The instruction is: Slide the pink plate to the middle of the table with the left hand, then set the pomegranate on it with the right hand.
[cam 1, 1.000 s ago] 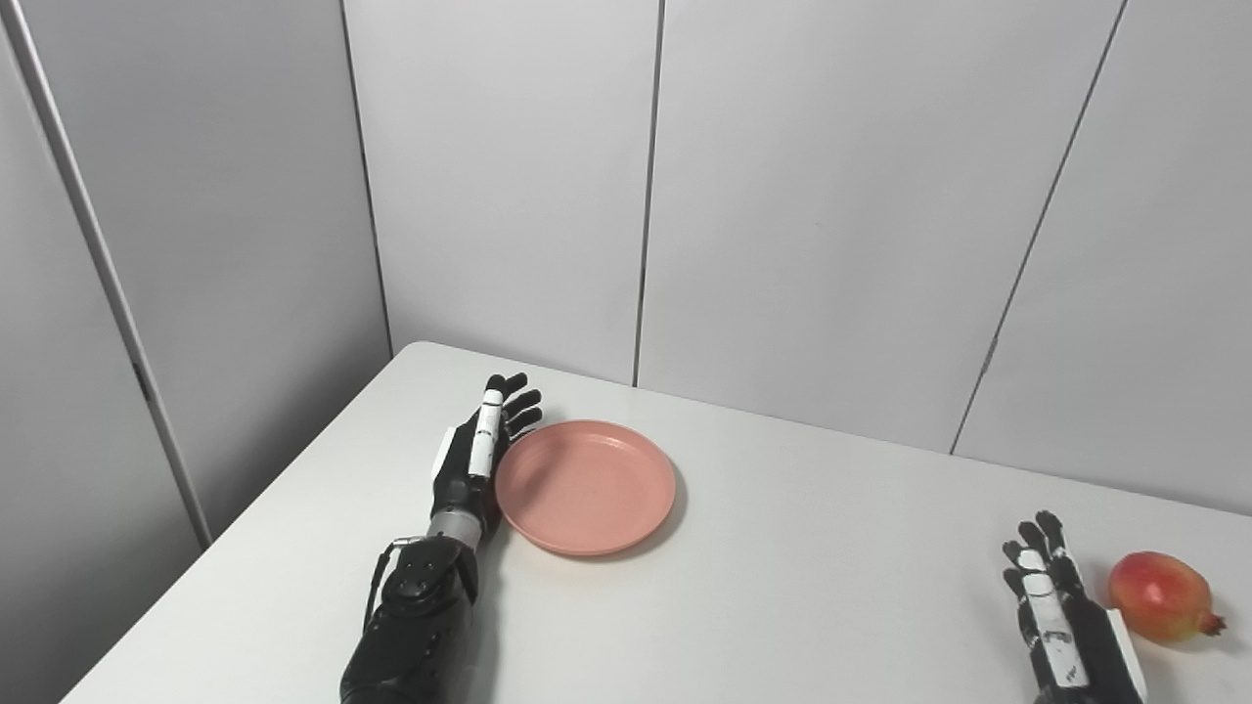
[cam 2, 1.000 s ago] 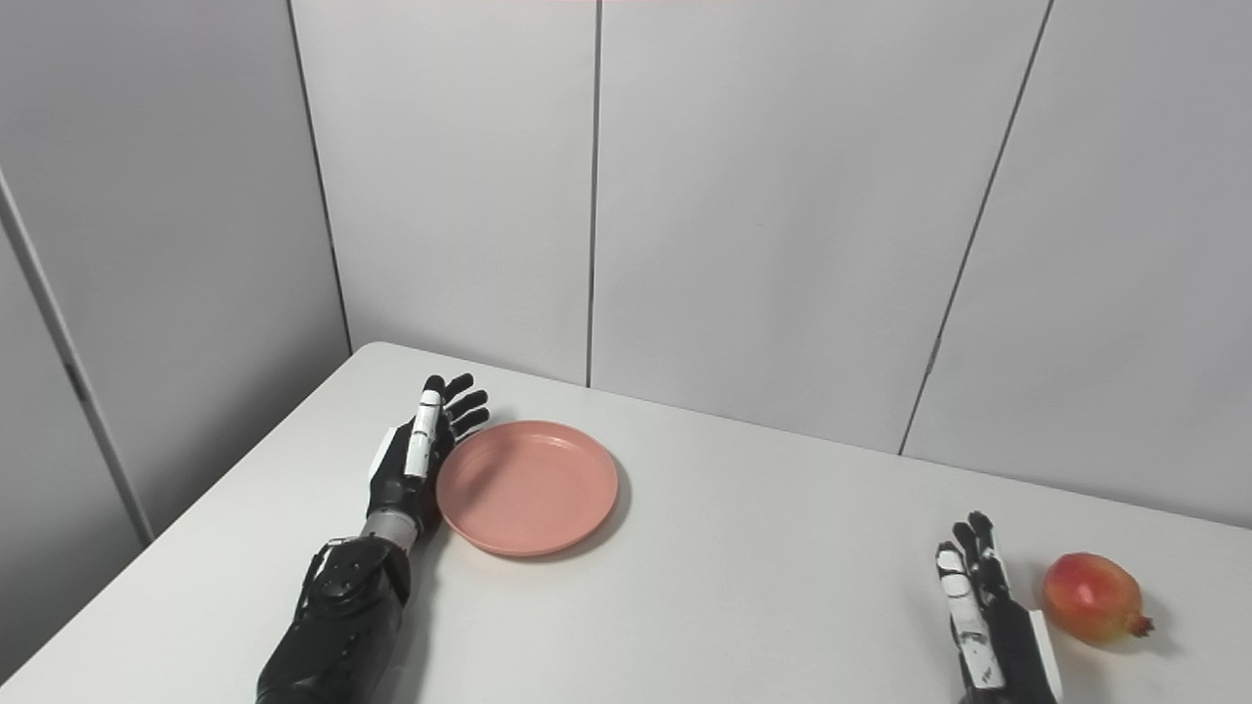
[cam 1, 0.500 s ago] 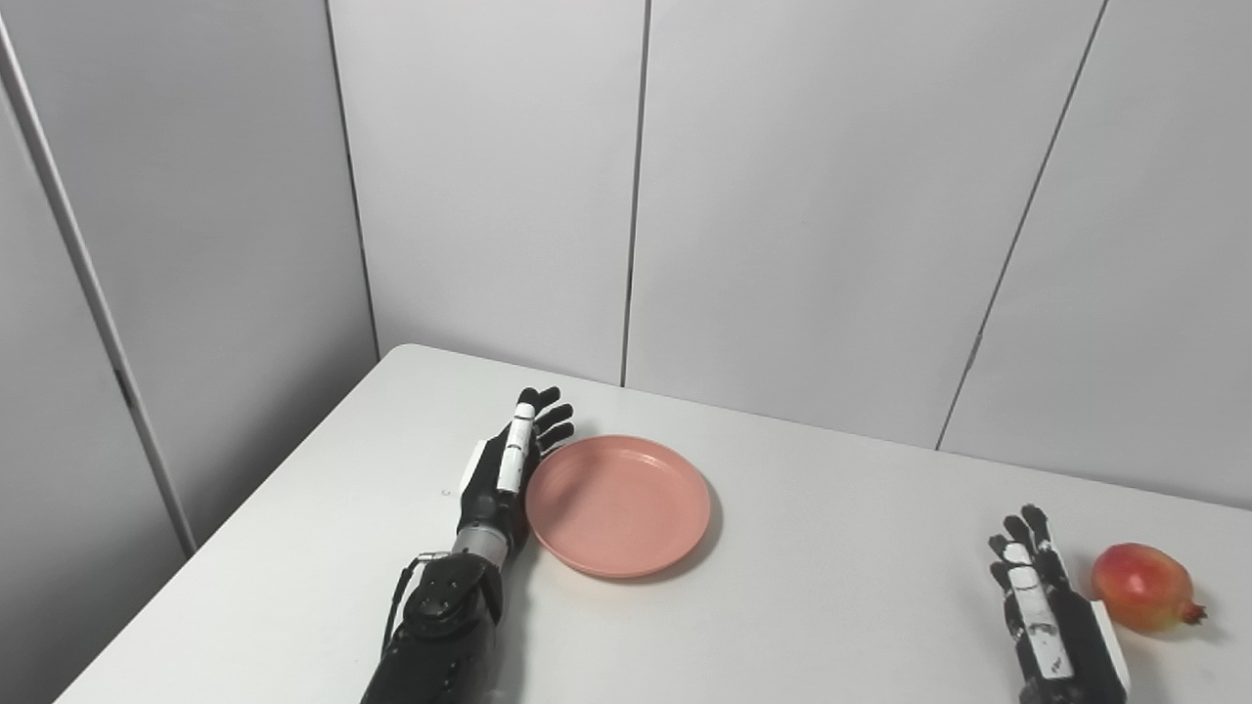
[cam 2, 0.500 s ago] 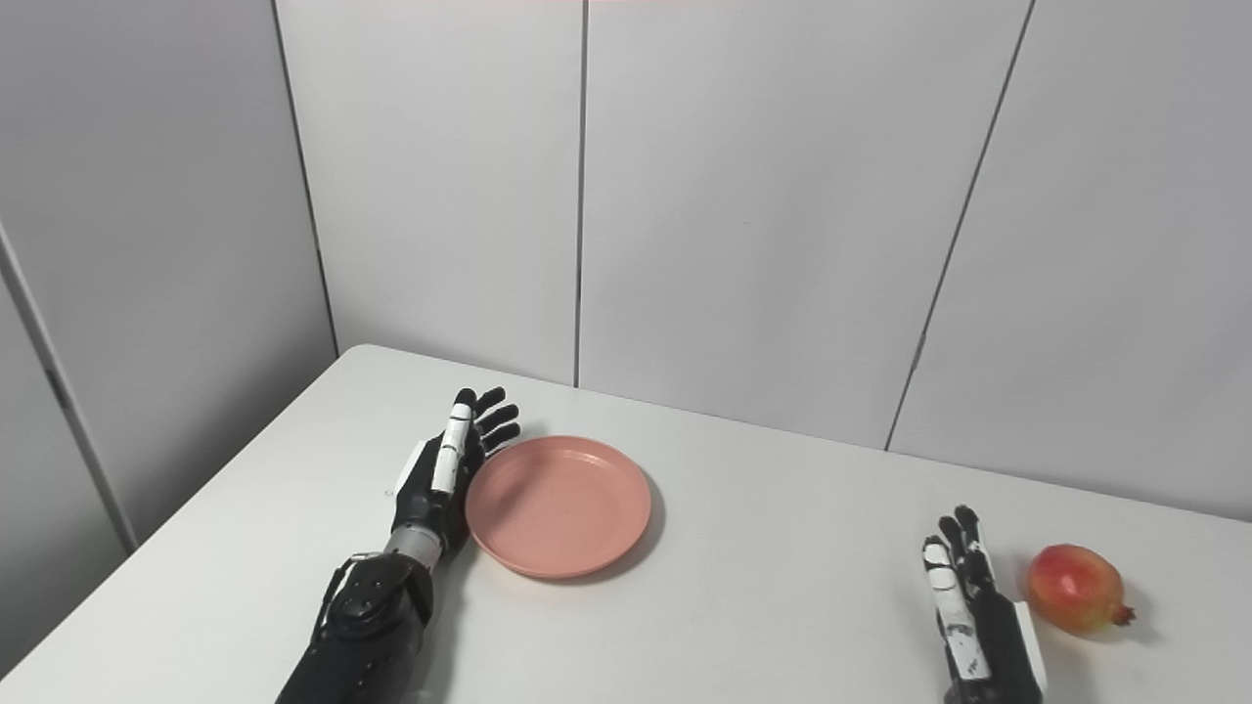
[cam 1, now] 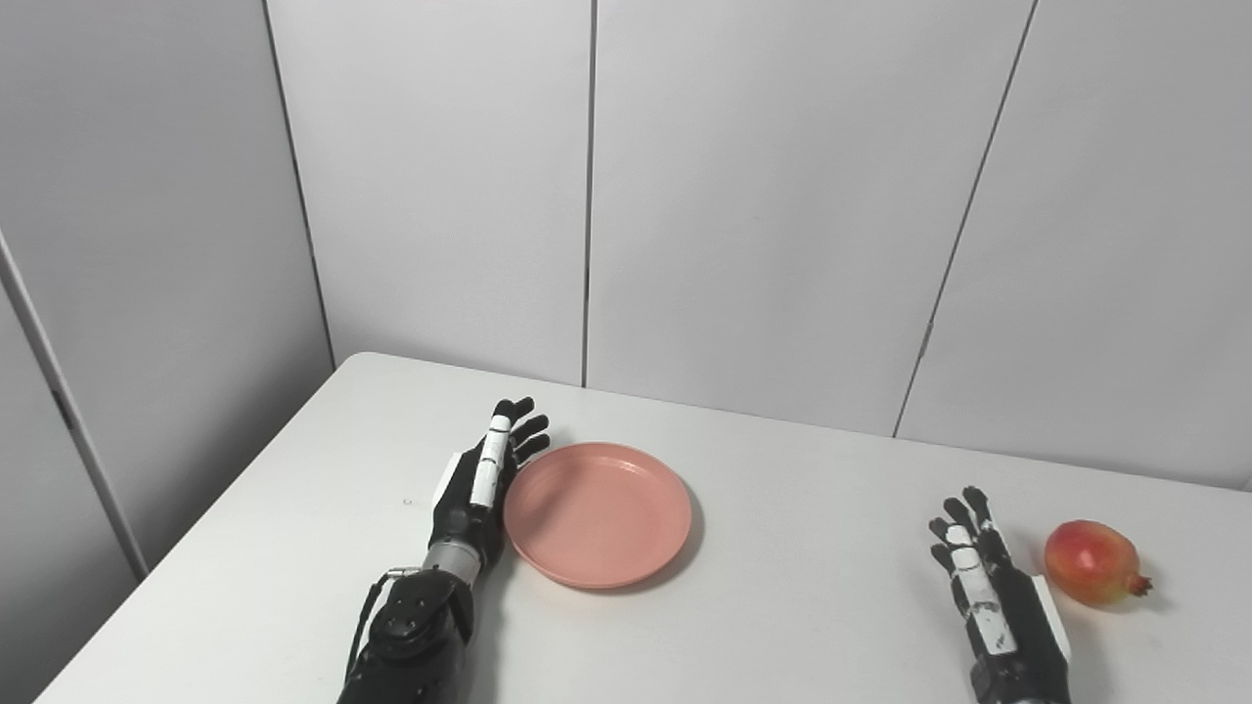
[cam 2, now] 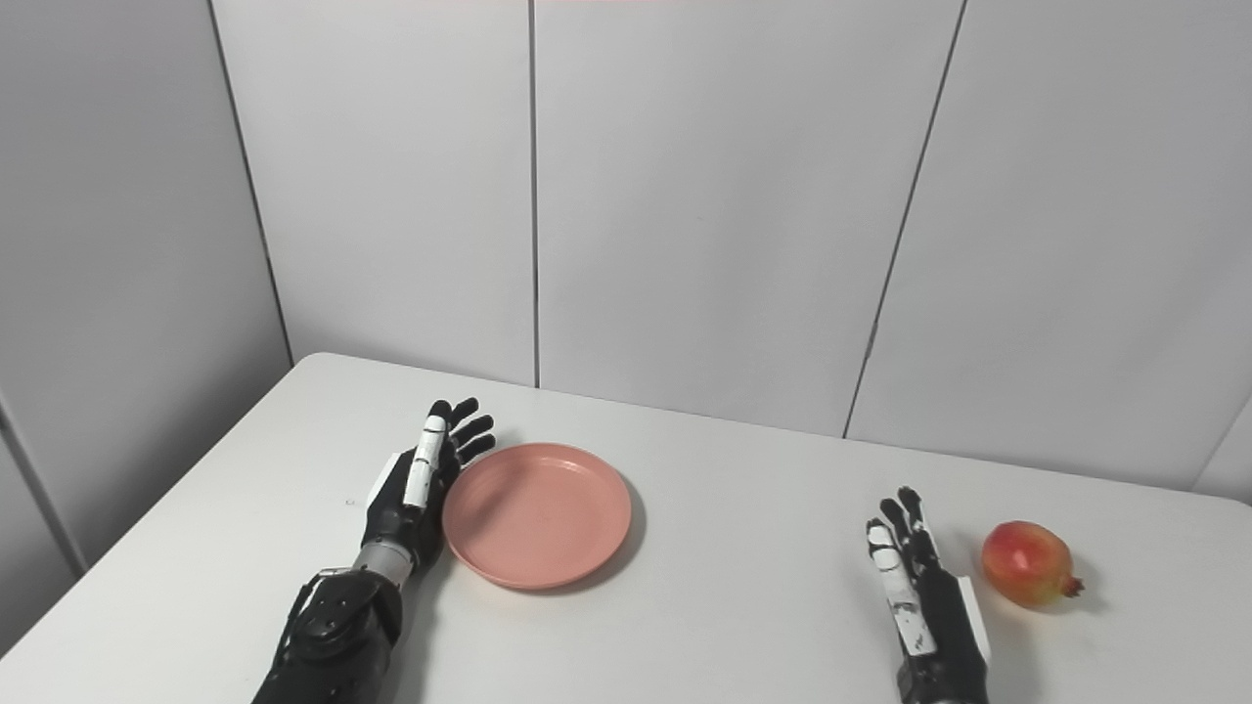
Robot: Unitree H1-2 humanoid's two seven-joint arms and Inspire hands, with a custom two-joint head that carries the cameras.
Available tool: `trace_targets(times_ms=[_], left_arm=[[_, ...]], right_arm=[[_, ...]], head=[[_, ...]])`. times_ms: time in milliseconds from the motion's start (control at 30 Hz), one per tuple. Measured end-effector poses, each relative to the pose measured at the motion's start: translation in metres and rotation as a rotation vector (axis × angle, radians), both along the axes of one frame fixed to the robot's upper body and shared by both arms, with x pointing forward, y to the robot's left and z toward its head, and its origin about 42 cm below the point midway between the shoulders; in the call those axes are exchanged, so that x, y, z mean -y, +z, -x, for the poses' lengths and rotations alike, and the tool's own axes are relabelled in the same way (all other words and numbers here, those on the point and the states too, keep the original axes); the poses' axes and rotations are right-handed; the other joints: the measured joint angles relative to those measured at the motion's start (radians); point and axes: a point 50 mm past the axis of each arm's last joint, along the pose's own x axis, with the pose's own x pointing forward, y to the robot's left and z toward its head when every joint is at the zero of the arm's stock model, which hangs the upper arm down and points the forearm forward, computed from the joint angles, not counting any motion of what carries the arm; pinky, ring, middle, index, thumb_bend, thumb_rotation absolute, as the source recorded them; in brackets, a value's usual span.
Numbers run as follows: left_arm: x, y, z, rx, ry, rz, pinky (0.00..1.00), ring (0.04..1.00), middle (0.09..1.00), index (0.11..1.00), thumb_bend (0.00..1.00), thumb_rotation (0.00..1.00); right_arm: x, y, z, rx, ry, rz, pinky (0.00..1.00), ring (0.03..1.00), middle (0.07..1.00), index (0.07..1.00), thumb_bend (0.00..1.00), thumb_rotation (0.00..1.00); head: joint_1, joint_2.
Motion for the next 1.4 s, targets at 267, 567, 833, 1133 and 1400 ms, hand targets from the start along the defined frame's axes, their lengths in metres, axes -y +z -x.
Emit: trace_targets(times_ms=[267,567,833,1133,1400], left_arm=[[0.006,0.001,0.008,-0.006,-0.034,-0.019,0.91,0.919,0.915,0.906,0.55,1.00],[0.024,0.000,0.019,-0.006,-0.110,-0.035,0.88,0.924,0.931,0.928,0.55,1.00],[0.030,0.000,0.028,-0.012,-0.136,-0.065,0.89,0.927,0.940,0.927,0.57,1.00],[0.034,0.000,0.031,-0.015,-0.162,-0.058,0.89,0.928,0.931,0.927,0.55,1.00],[0.039,-0.003,0.034,-0.012,-0.191,-0.037,0.90,0.933,0.936,0.933,0.55,1.00]], right_arm=[[-0.012,0.000,0.003,-0.015,-0.002,-0.005,0.96,0.959,0.976,0.992,0.56,0.81],[-0.019,-0.002,0.005,-0.038,0.002,0.016,0.97,0.980,0.995,1.000,0.58,0.83],[-0.024,-0.002,0.005,-0.045,0.002,0.033,0.96,0.960,0.984,0.993,0.62,0.84],[-0.032,-0.002,0.005,-0.047,-0.005,0.025,0.94,0.949,0.980,0.996,0.60,0.82],[-0.034,-0.002,0.005,-0.049,-0.005,0.023,0.94,0.942,0.971,0.984,0.61,0.82]], head=[[-0.061,0.012],[-0.117,0.026],[-0.166,0.040],[-0.213,0.046],[-0.223,0.046]])
